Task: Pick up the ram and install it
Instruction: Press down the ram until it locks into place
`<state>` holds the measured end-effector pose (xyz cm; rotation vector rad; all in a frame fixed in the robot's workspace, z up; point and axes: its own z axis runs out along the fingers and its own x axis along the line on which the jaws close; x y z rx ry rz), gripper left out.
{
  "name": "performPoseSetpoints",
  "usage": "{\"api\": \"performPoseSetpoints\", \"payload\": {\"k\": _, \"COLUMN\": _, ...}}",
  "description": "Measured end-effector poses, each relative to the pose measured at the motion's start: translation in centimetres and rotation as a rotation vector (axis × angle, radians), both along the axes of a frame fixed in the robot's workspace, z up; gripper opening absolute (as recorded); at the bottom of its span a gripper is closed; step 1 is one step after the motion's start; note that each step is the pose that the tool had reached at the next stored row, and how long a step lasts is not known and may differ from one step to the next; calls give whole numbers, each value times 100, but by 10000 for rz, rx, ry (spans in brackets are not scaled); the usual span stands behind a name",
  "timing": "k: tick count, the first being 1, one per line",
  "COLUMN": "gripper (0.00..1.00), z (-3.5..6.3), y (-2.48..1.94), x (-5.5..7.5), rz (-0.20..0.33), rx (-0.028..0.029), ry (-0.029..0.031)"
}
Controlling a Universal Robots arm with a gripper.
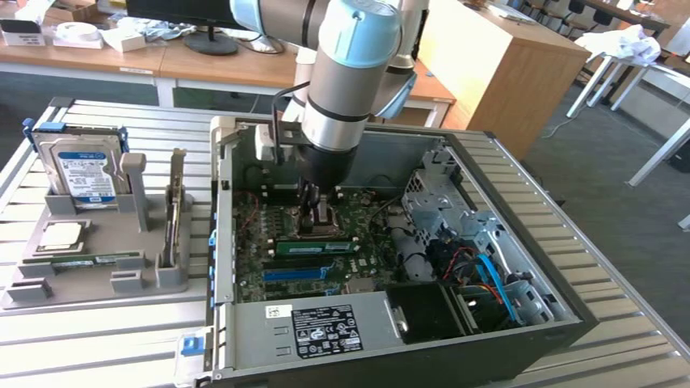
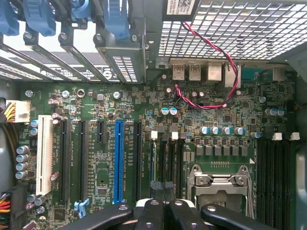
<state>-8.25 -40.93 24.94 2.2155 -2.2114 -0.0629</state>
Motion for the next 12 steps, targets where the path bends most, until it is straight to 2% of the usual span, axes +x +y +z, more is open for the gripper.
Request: {"api": "performPoseSetpoints", "payload": {"k": 12, "gripper": 10, "z": -7, "y": 0, "x": 0, "rz": 0, "rx": -1, "ry": 0}}
